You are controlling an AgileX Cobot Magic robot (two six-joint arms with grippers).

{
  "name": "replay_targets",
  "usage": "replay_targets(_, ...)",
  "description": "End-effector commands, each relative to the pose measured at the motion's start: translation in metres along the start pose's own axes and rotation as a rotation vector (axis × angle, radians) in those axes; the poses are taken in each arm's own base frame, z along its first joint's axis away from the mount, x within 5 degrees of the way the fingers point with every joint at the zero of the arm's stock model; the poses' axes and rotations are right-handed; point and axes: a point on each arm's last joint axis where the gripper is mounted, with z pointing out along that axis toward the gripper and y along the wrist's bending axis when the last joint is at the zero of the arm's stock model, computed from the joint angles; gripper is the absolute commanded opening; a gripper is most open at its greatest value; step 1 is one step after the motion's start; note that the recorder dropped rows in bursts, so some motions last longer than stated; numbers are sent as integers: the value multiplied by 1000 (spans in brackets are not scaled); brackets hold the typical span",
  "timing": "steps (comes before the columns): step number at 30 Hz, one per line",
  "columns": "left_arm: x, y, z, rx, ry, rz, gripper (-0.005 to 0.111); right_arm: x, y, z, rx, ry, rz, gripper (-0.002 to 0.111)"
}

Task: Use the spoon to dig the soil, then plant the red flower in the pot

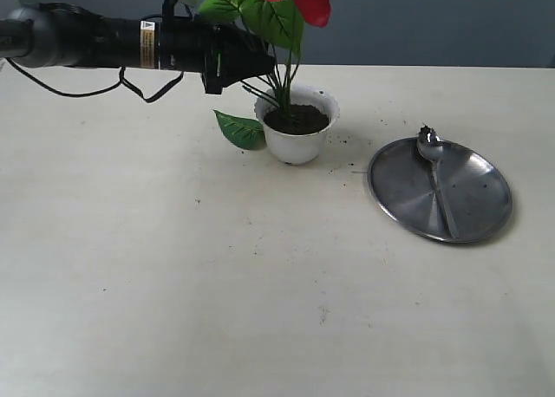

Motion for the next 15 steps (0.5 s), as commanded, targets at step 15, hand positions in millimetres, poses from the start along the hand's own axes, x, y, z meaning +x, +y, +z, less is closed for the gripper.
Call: replay_targets(15, 1, 12, -28, -47, 15, -21, 50, 0, 0, 0, 4, -13, -1, 0)
